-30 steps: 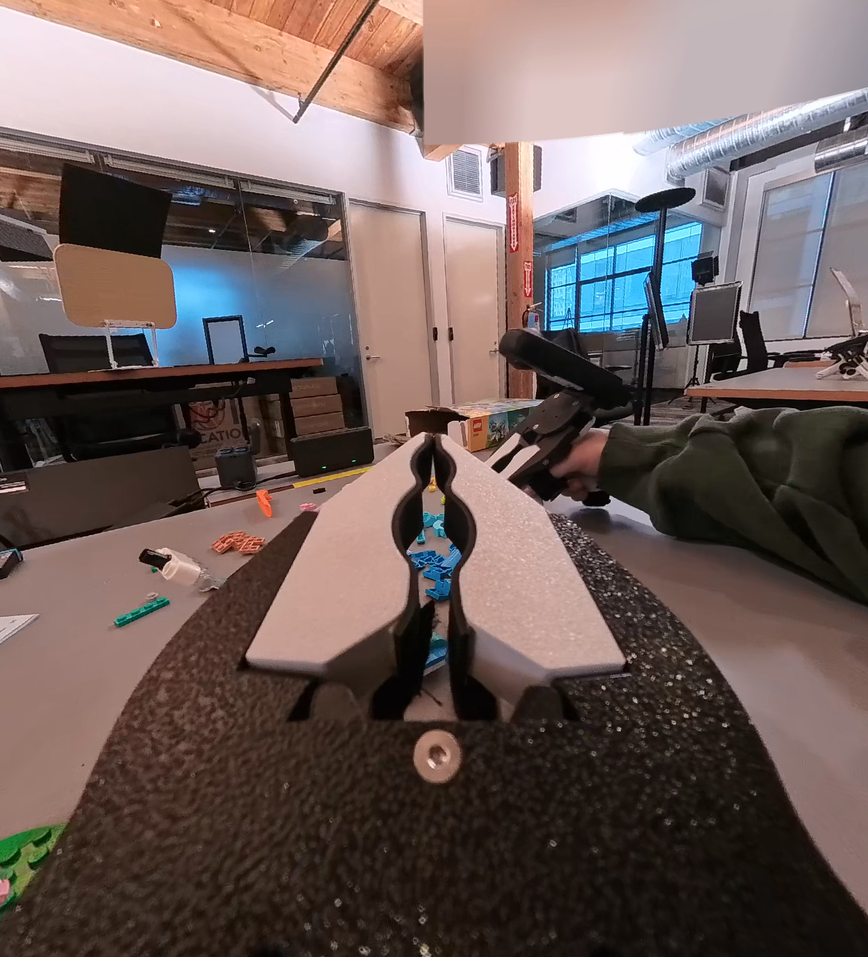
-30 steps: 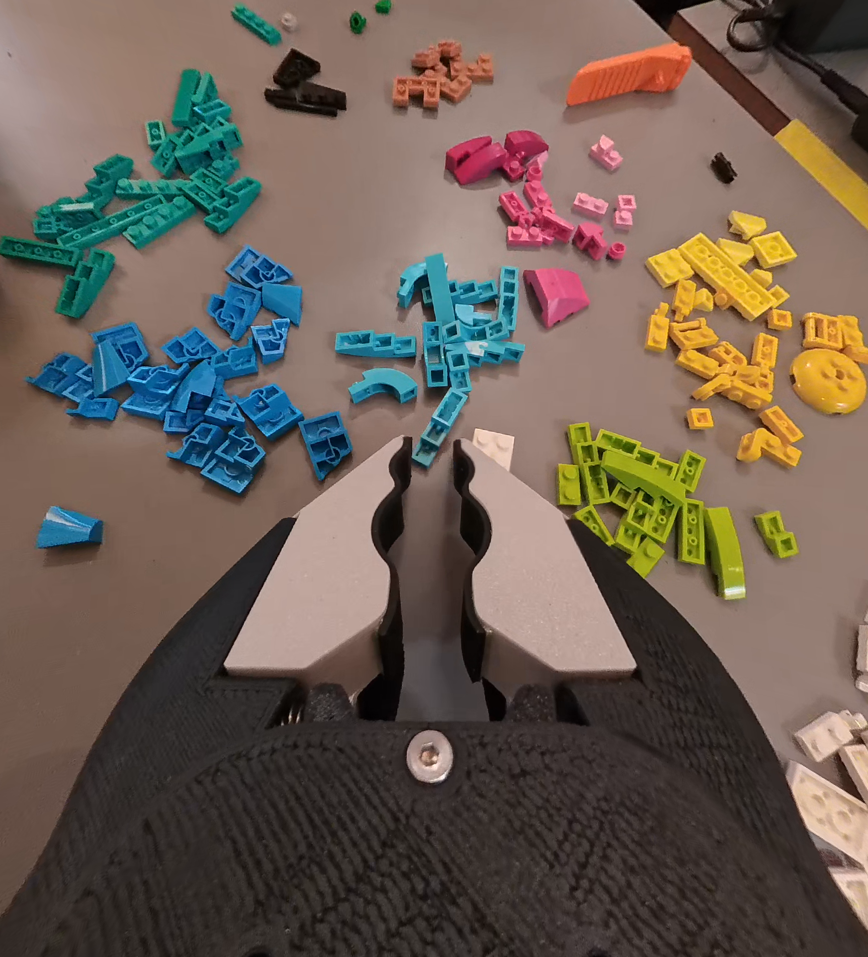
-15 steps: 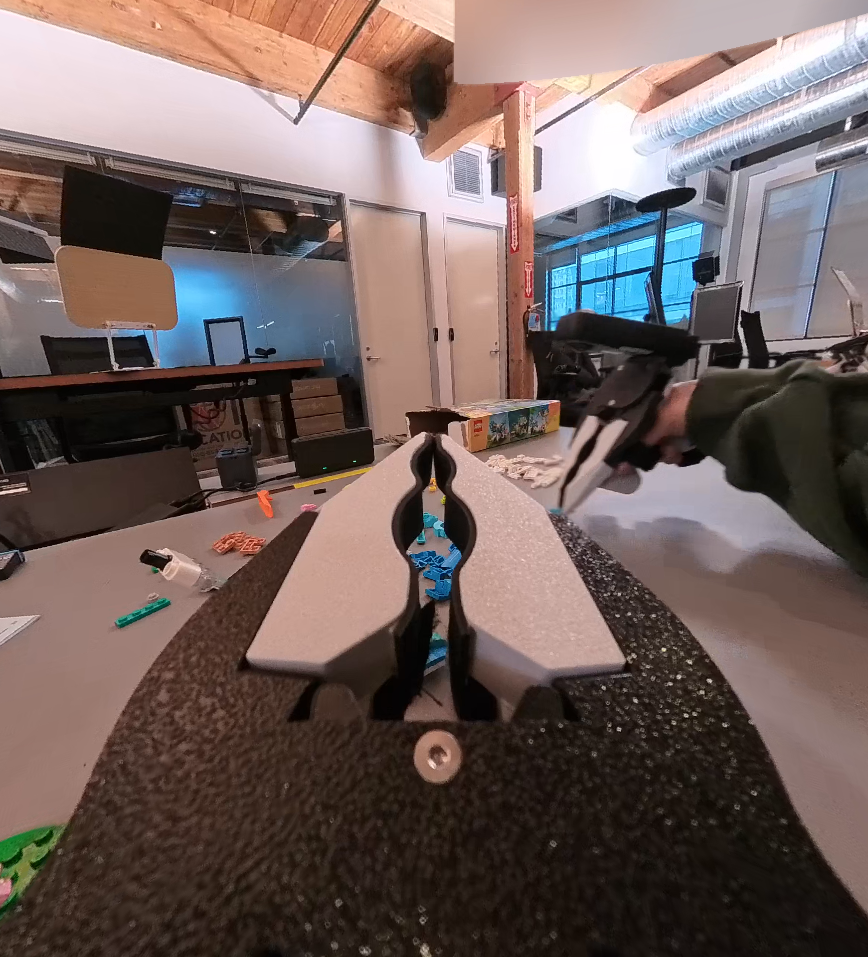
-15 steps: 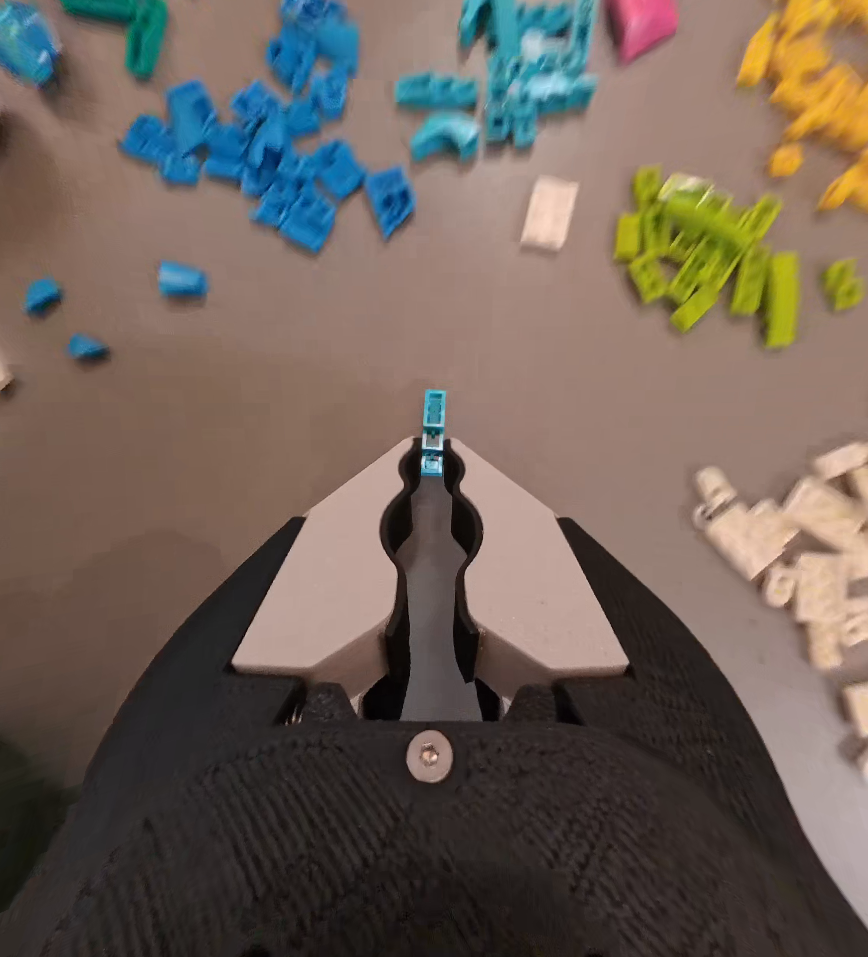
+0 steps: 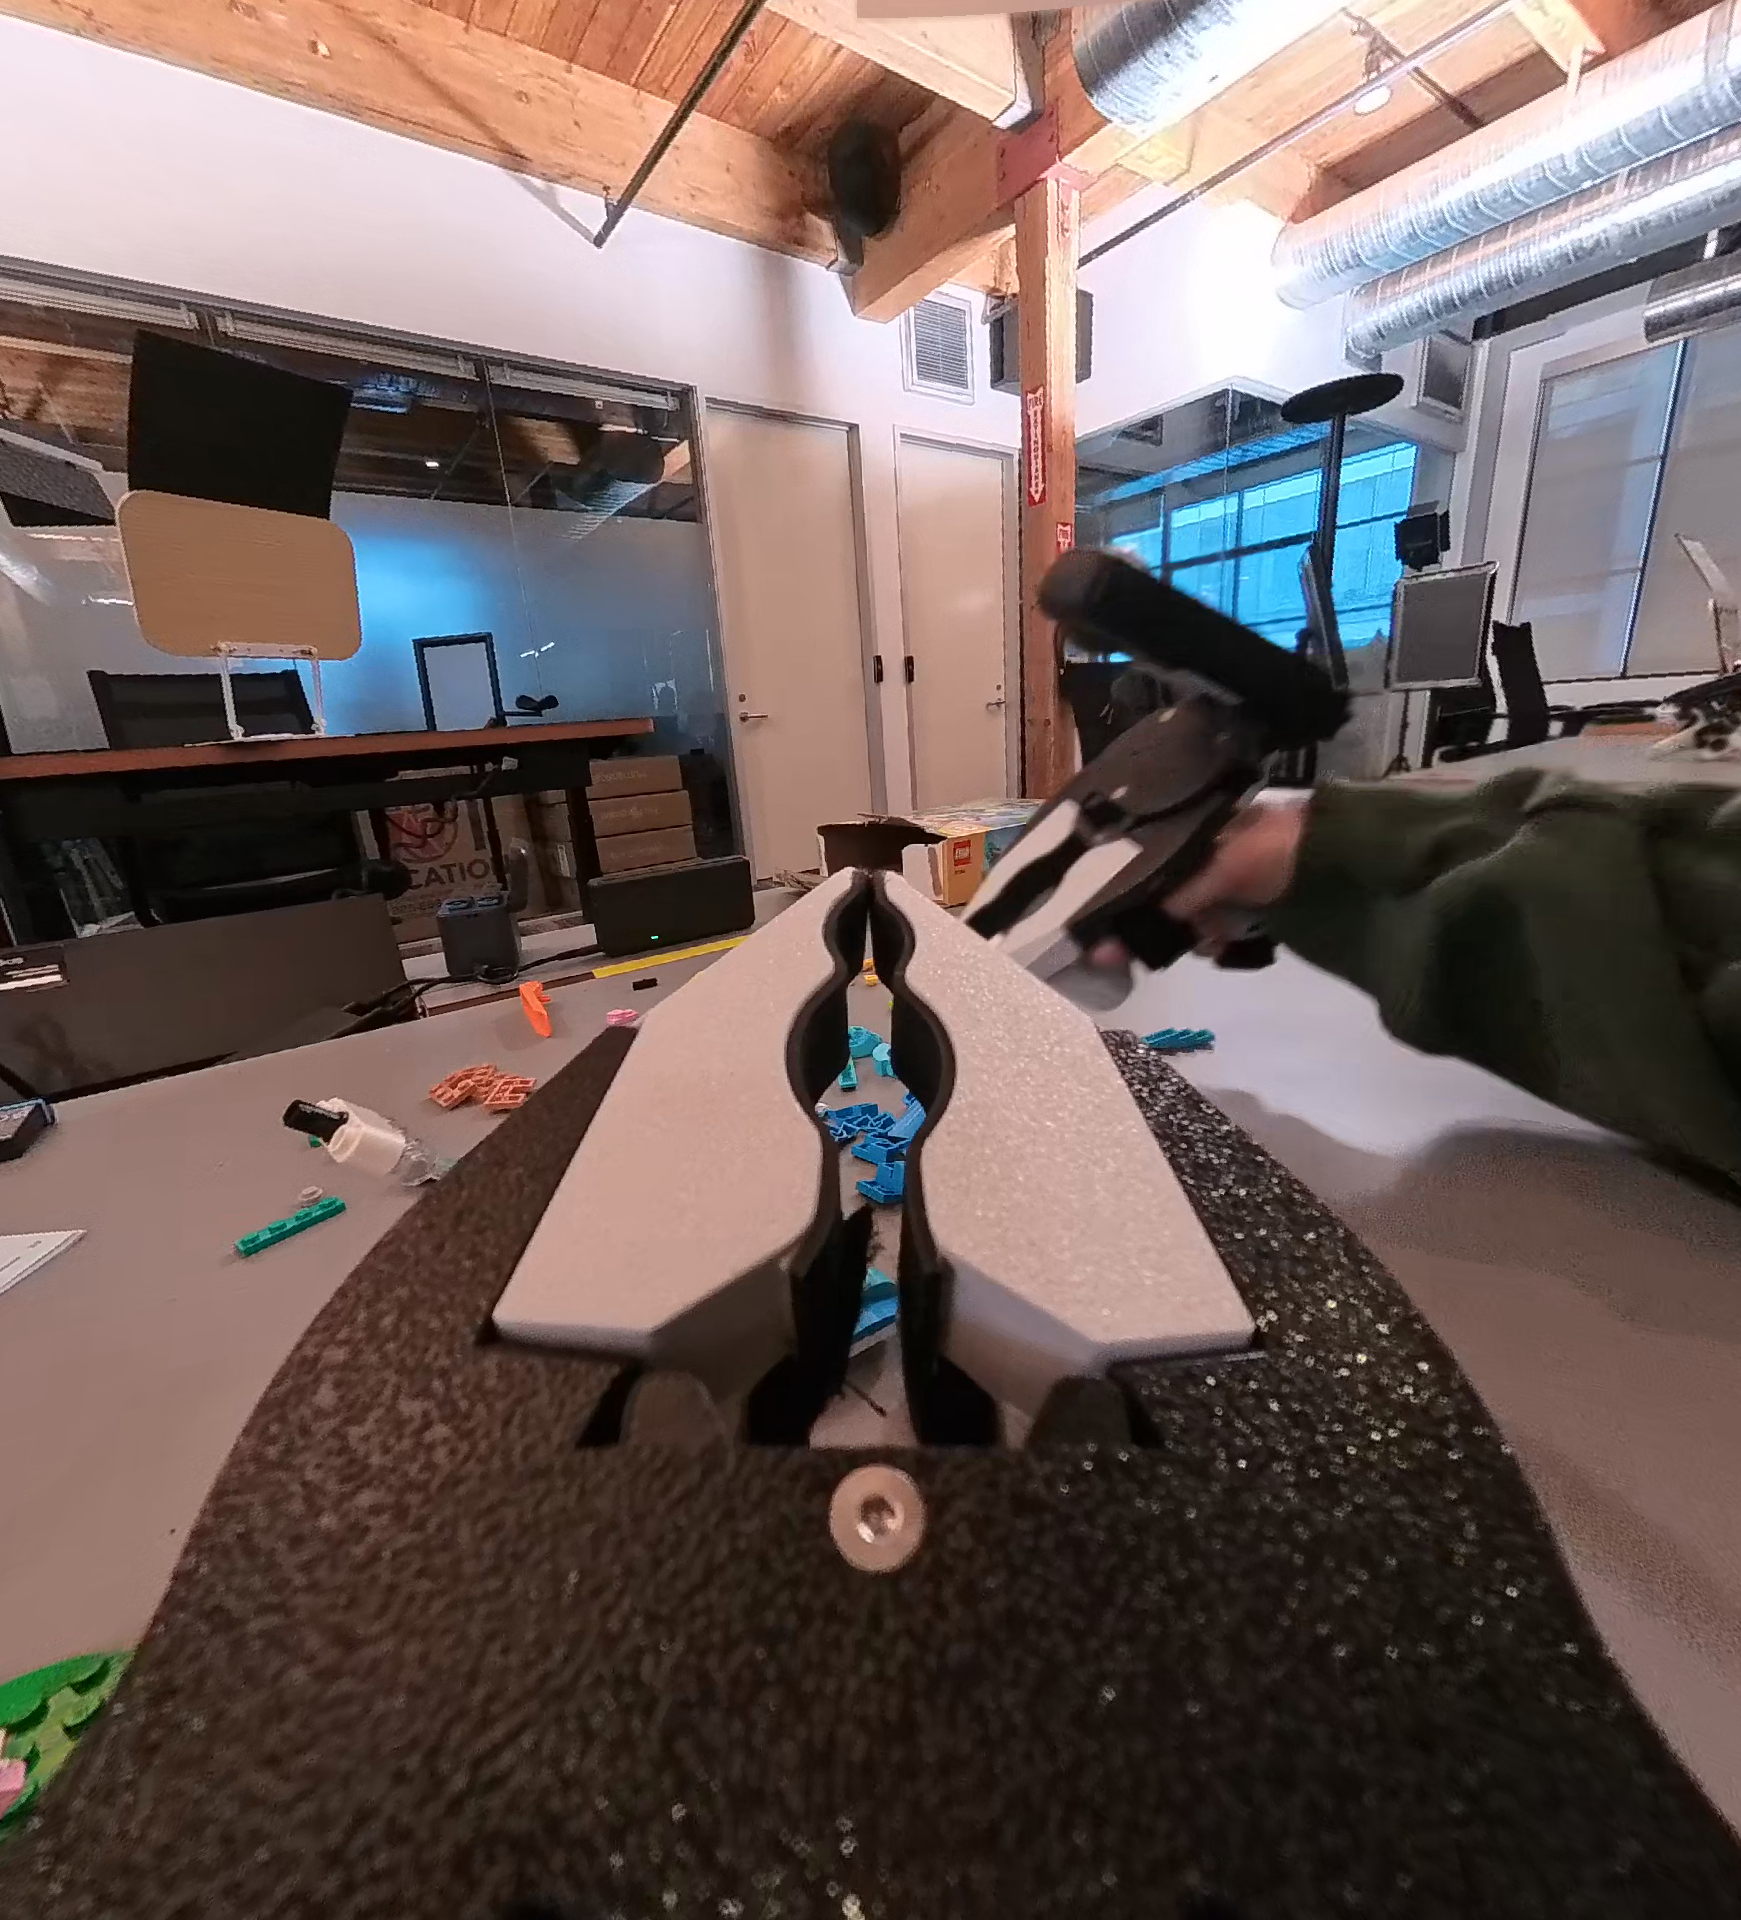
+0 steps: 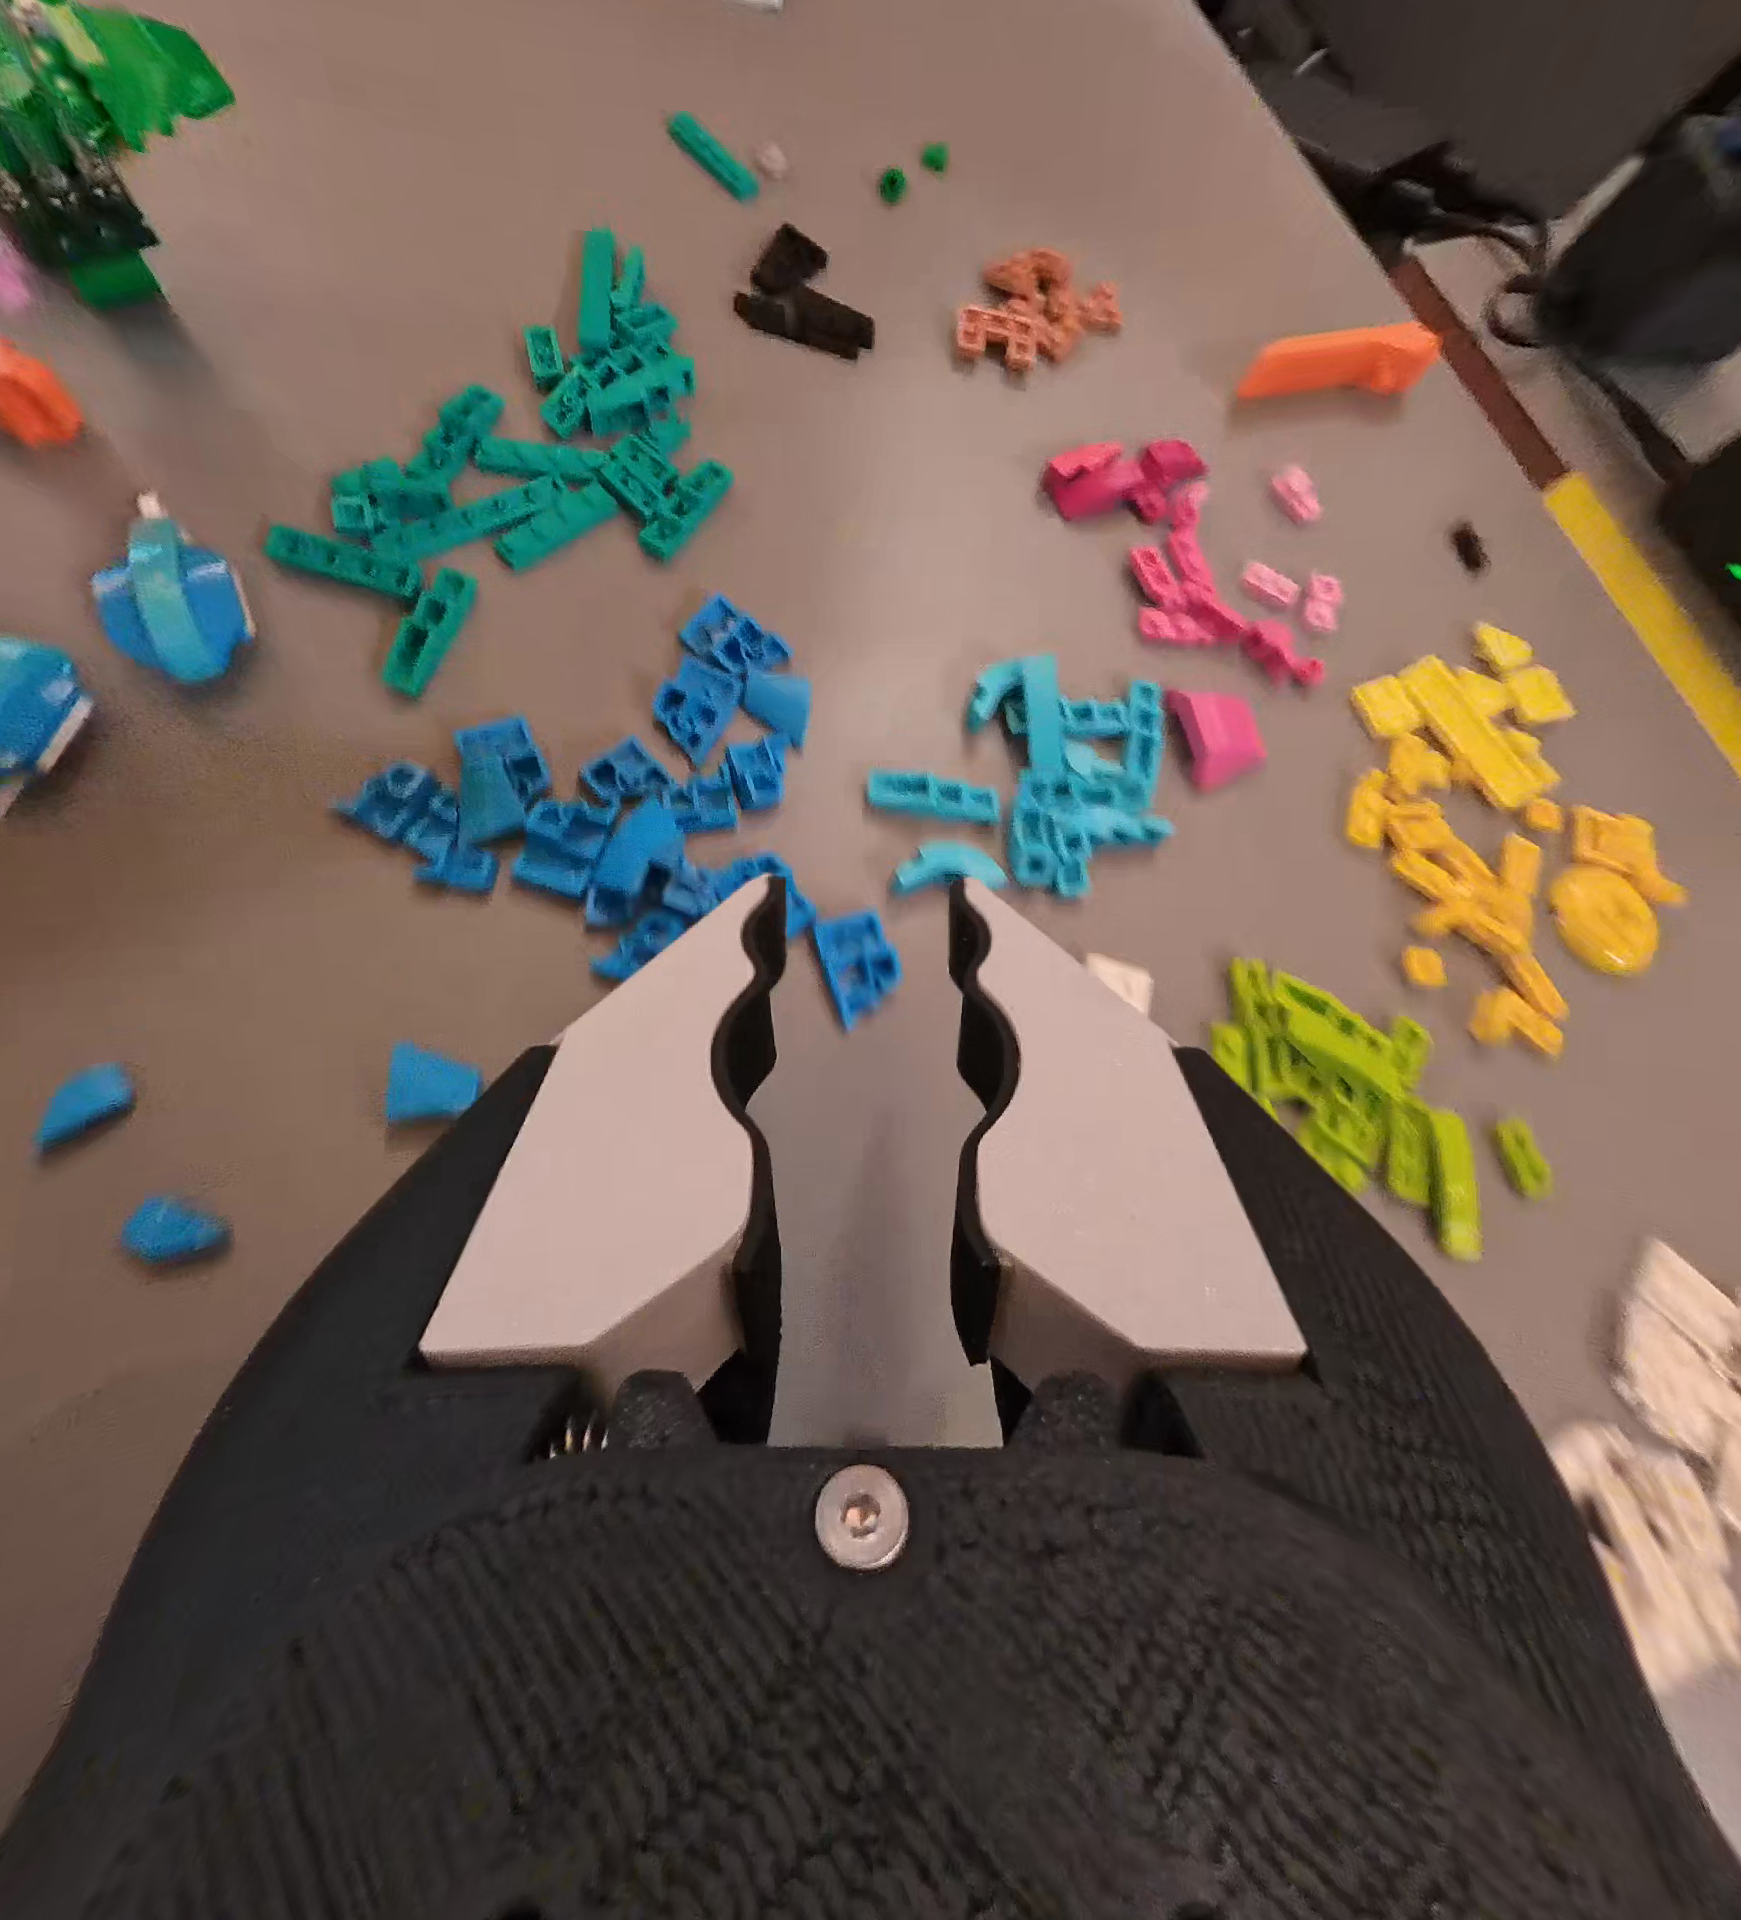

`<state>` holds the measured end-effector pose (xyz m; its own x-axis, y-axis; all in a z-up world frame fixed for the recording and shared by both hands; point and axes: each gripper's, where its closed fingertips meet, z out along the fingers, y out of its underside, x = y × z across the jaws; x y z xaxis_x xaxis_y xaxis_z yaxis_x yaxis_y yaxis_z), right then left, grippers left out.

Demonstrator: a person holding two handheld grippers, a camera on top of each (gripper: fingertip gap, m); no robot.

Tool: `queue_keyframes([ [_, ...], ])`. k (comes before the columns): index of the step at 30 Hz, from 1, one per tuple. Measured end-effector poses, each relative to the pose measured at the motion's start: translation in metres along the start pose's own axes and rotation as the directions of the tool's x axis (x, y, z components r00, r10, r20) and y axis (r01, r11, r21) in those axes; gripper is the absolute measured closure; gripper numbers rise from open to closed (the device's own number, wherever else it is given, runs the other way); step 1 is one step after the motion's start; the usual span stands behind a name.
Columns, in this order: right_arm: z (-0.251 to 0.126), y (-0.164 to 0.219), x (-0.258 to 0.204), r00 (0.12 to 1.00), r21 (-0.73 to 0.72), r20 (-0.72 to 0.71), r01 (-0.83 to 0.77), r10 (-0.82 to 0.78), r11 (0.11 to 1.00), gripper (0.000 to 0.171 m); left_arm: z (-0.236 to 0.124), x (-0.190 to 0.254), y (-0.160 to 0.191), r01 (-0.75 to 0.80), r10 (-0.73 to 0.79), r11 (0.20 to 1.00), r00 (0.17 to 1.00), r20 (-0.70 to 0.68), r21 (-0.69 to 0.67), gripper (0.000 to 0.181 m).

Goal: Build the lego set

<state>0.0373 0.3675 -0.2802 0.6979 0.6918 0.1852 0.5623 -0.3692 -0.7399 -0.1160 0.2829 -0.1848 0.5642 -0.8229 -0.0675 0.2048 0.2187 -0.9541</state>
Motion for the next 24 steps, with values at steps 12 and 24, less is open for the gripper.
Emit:
queue_keyframes([
  [12,0.042,-0.005,0.001,0.97,-0.079,-0.067,-0.238,0.233,0.968,0.152,-0.001,0.001,-0.001,0.003,-0.003,1.0,1.0,-0.004,0.004,0.181],
  [24,0.058,0.0,0.01,0.933,-0.119,-0.174,-0.339,0.316,0.933,0.146,0.0,0.001,0.0,0.004,-0.004,1.0,1.0,-0.01,0.002,0.181],
])
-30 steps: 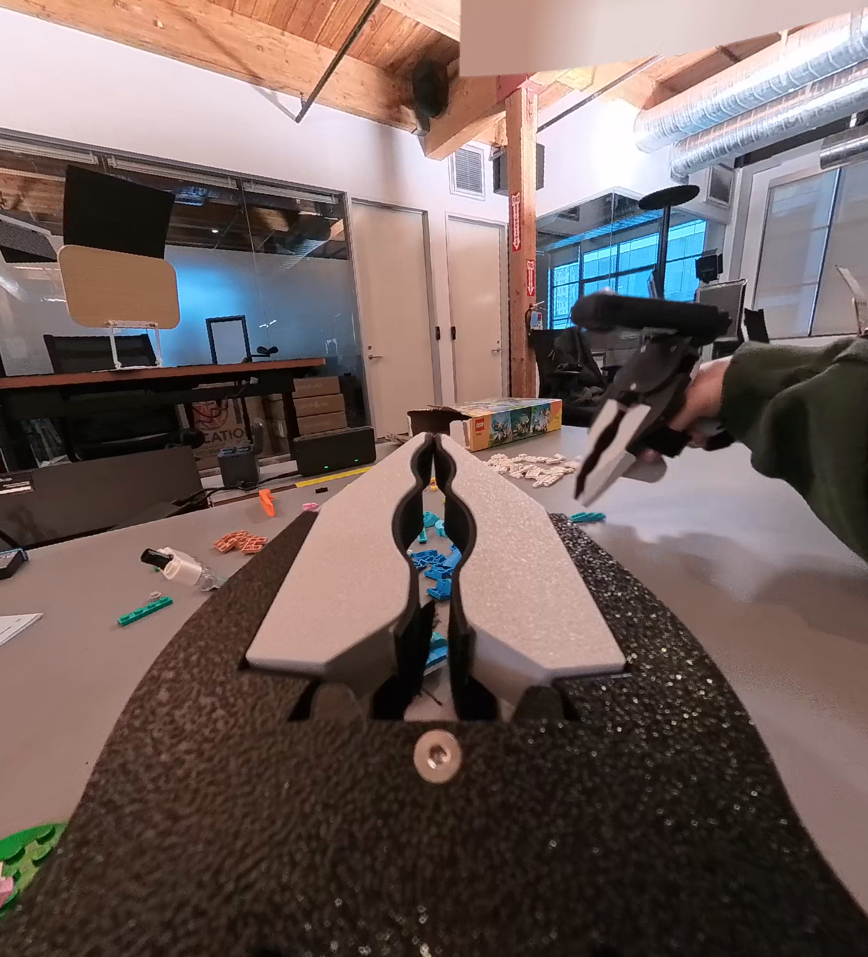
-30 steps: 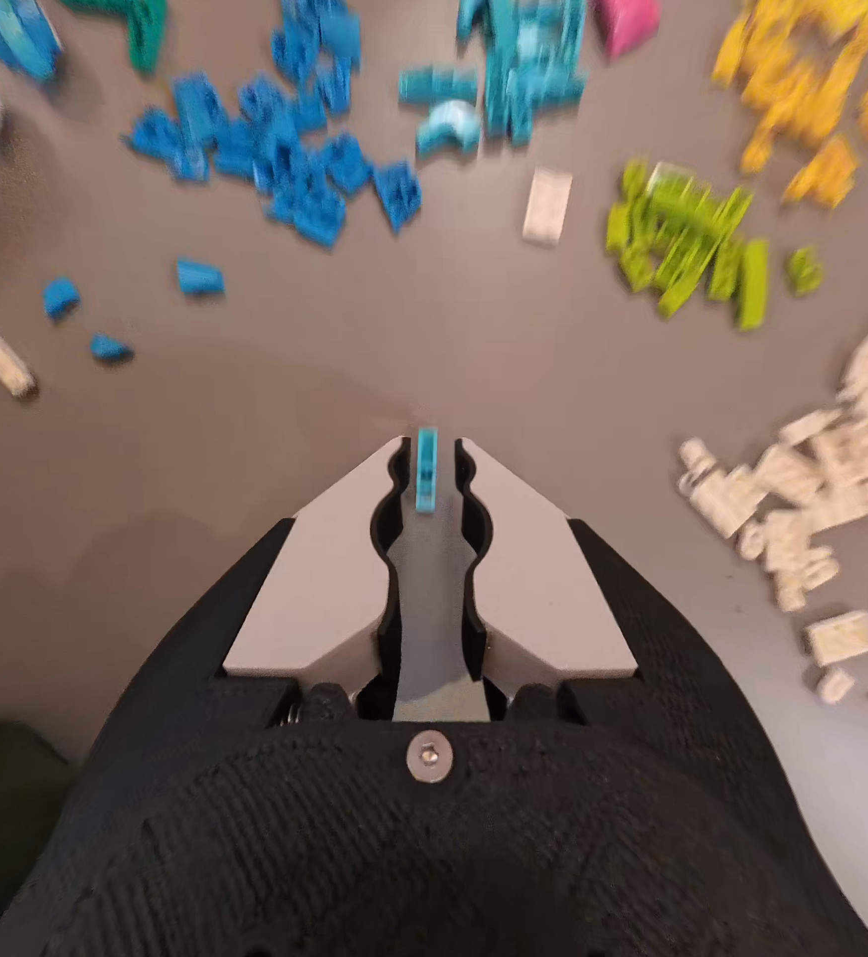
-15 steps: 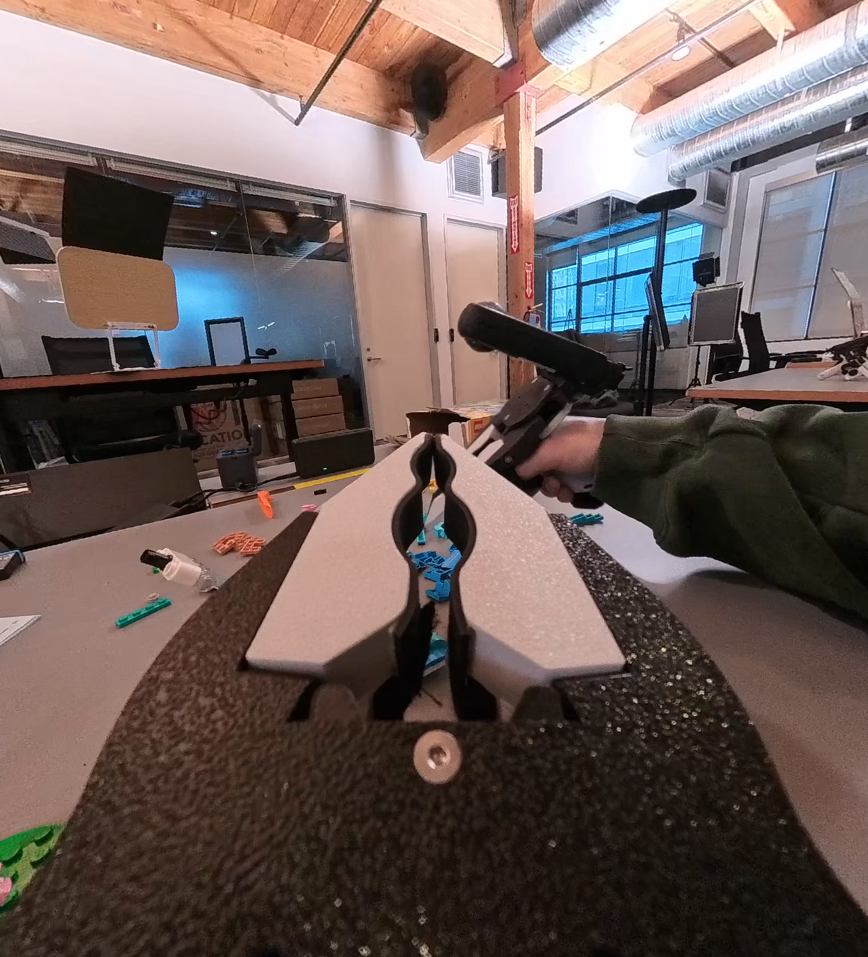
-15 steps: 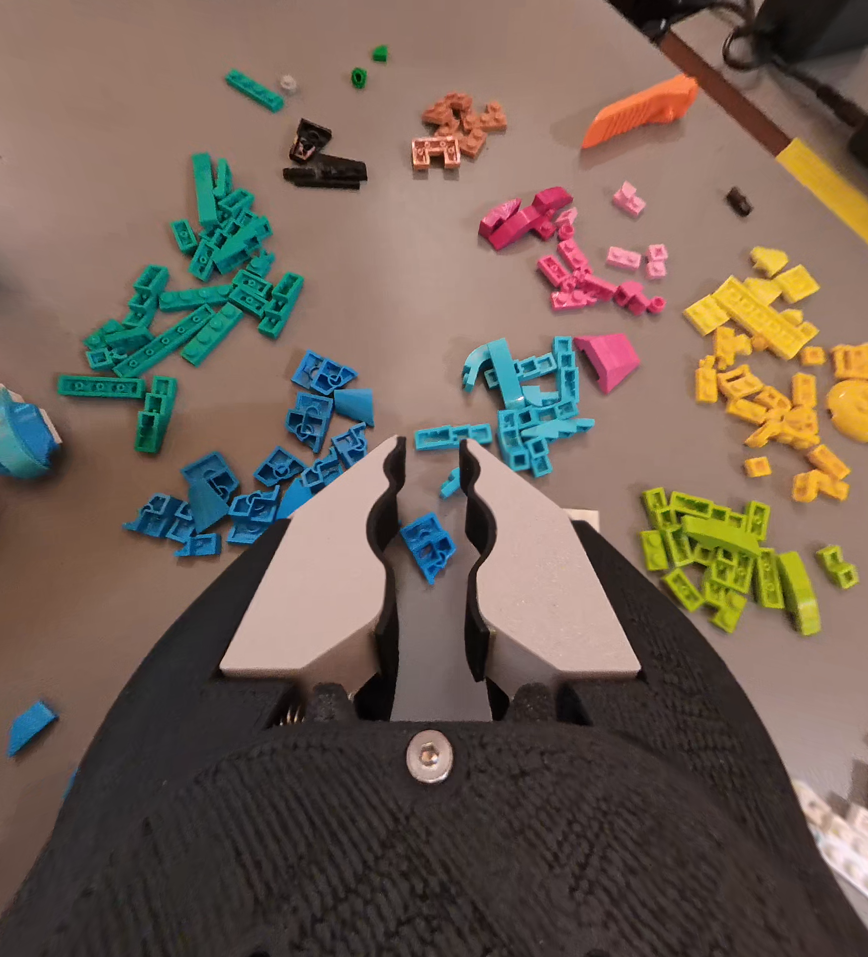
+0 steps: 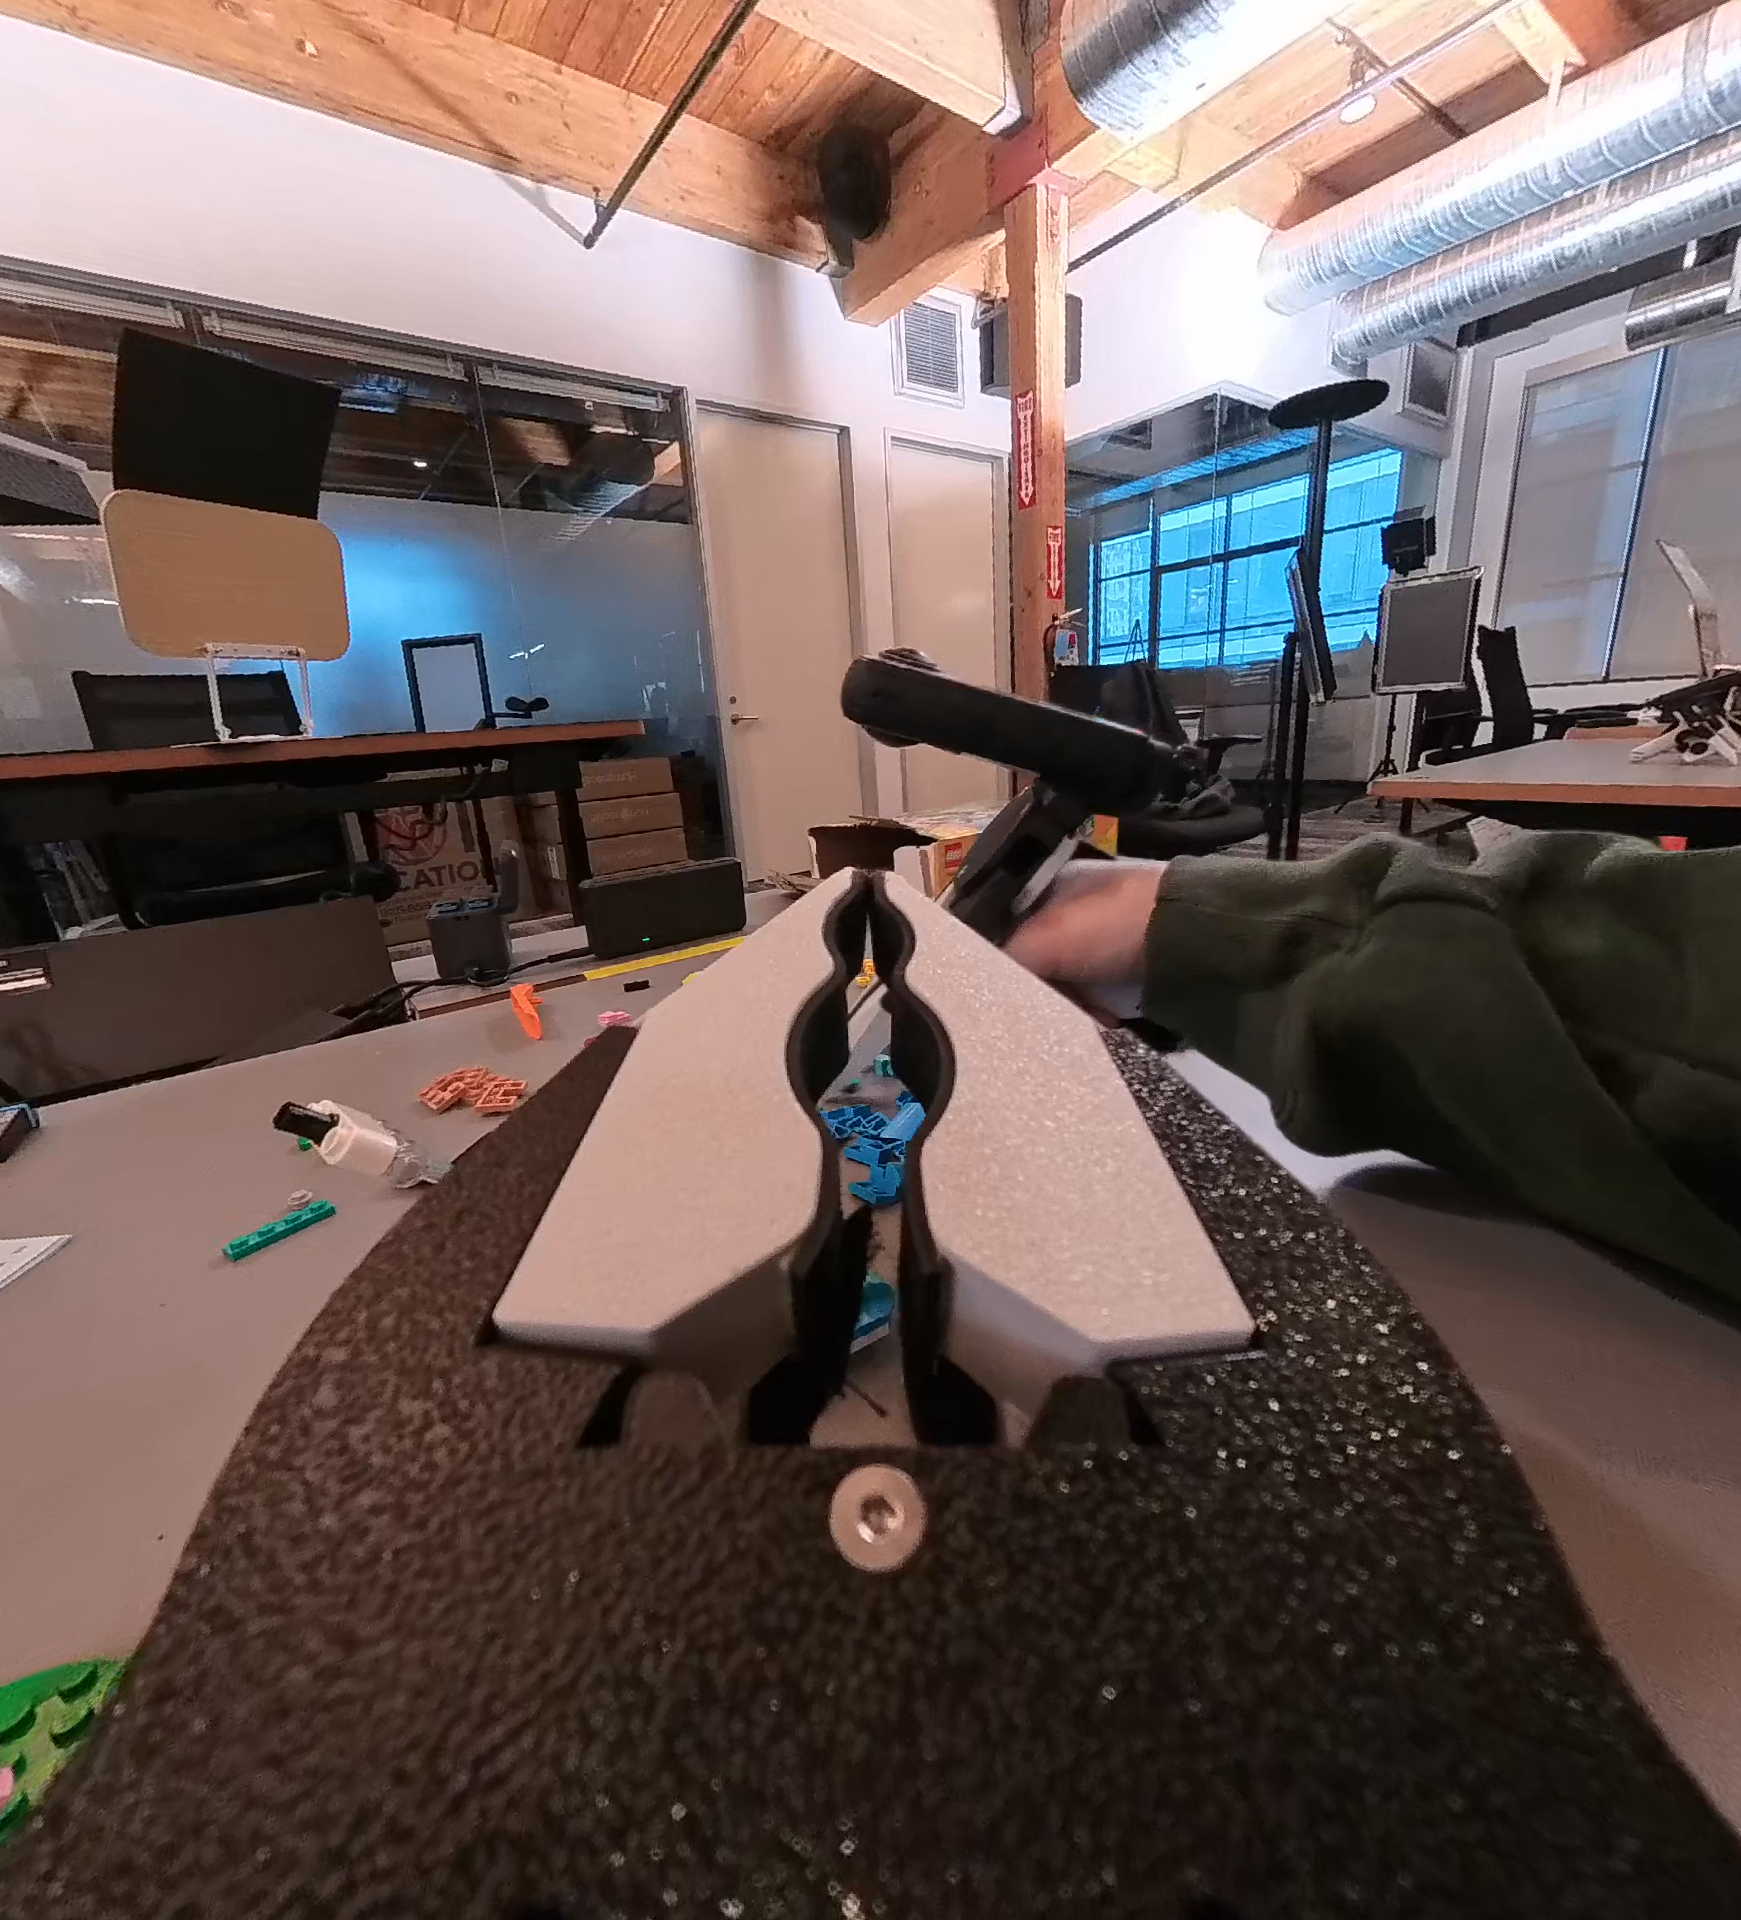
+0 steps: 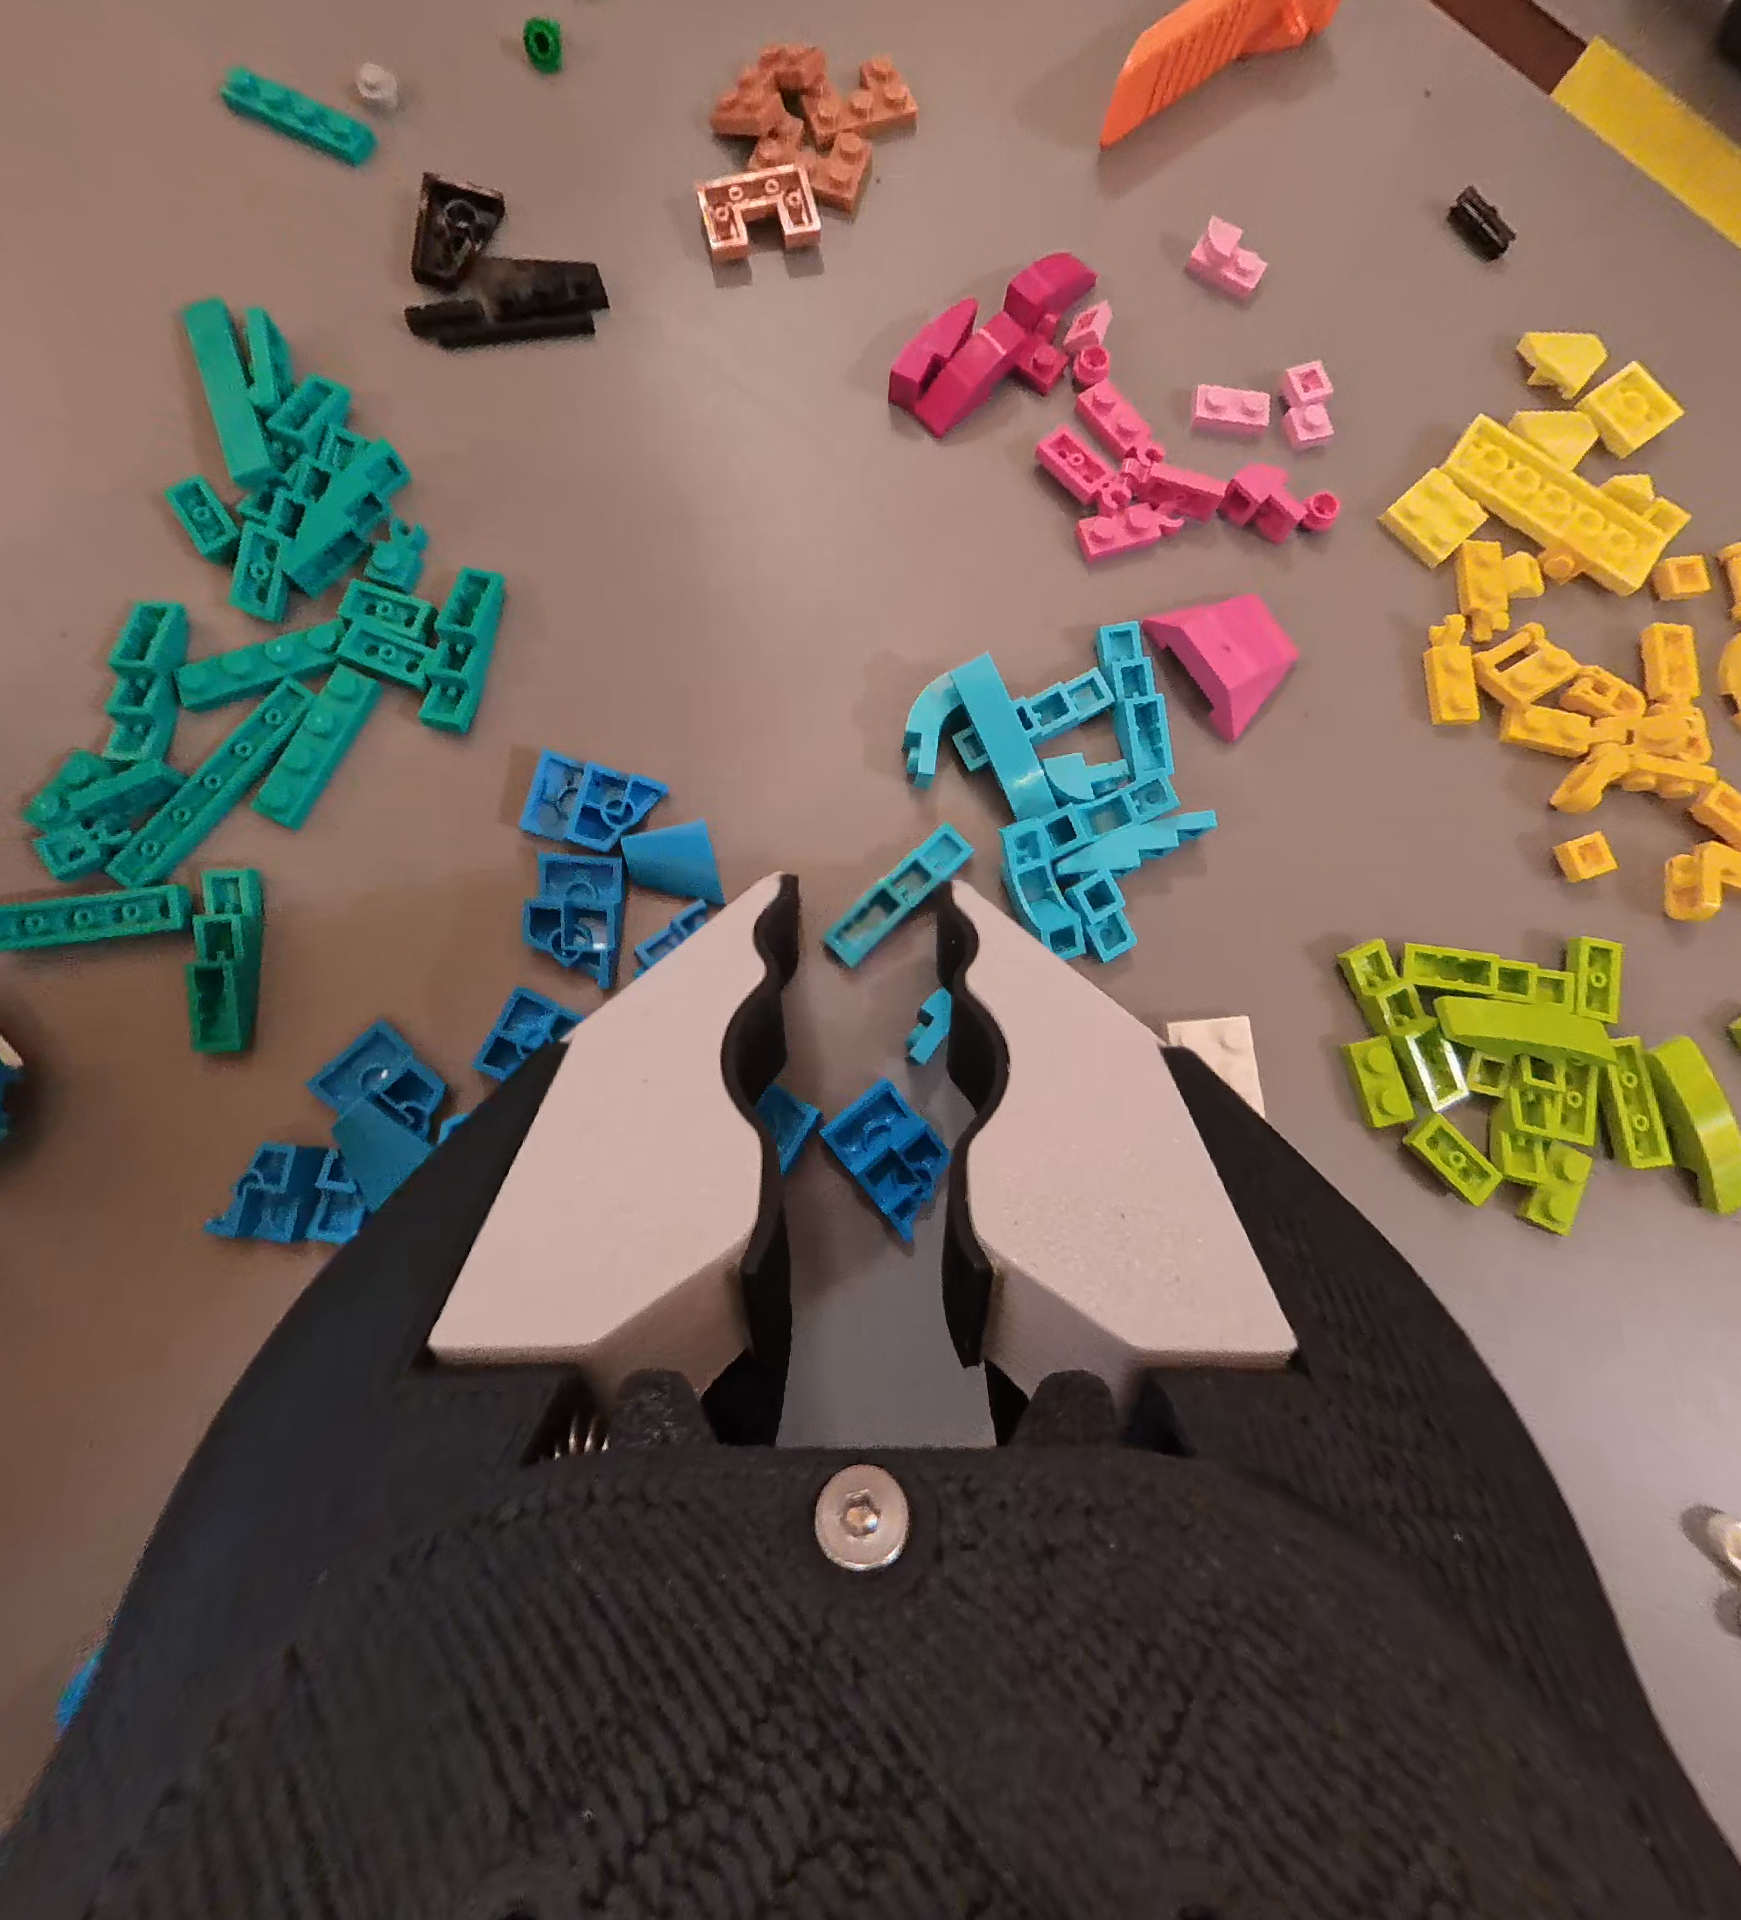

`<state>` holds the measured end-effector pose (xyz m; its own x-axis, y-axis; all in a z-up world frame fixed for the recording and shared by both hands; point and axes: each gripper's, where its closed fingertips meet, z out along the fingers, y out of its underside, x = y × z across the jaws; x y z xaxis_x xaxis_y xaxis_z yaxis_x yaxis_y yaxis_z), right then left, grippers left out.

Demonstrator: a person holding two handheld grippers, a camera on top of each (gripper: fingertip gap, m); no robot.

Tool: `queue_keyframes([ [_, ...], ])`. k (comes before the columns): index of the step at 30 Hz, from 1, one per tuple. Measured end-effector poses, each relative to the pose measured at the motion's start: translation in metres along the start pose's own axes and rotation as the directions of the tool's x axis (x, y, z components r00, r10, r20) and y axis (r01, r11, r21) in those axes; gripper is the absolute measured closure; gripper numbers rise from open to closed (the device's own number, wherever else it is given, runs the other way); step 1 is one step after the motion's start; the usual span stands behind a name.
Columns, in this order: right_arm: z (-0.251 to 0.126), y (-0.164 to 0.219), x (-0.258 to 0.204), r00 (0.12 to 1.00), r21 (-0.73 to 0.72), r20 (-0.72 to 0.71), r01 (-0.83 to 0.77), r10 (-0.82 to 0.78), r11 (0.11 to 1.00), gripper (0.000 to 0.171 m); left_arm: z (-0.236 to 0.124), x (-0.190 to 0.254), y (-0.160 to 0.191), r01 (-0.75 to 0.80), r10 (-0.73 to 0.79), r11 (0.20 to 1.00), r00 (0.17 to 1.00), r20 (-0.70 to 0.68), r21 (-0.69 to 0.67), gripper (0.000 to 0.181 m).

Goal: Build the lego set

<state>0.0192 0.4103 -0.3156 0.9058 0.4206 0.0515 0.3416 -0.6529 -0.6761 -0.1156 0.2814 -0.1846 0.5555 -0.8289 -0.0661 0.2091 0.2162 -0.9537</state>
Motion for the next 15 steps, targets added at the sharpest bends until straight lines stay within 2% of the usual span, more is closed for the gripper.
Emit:
queue_keyframes([
  [2,0.002,-0.002,0.0,1.0,0.004,-0.003,-0.012,0.012,1.0,0.149,0.0,0.0,0.0,0.001,-0.001,1.0,1.0,0.0,0.001,0.181],
  [4,0.003,-0.002,-0.002,1.0,0.011,0.003,-0.005,0.005,1.0,0.164,0.0,0.0,0.0,0.002,-0.002,1.0,1.0,0.0,0.002,0.181],
  [7,-0.001,-0.002,0.001,0.999,0.01,-0.022,0.038,-0.038,0.999,0.164,0.0,0.0,0.0,0.002,-0.002,1.0,1.0,-0.001,0.002,0.181],
  [11,-0.051,-0.003,0.021,0.997,0.075,-0.074,0.032,-0.026,0.997,0.165,-0.001,0.0,-0.001,0.005,-0.005,1.0,1.0,0.0,0.004,0.181],
  [13,-0.082,0.02,0.047,0.99,0.051,-0.138,-0.03,0.037,0.998,0.165,-0.002,-0.001,-0.001,0.006,-0.006,1.0,1.0,0.003,0.006,0.181],
  [15,-0.104,0.059,0.07,0.975,-0.016,-0.186,-0.127,0.122,0.992,0.165,-0.002,-0.001,-0.002,0.009,-0.009,1.0,1.0,0.006,0.008,0.181],
])
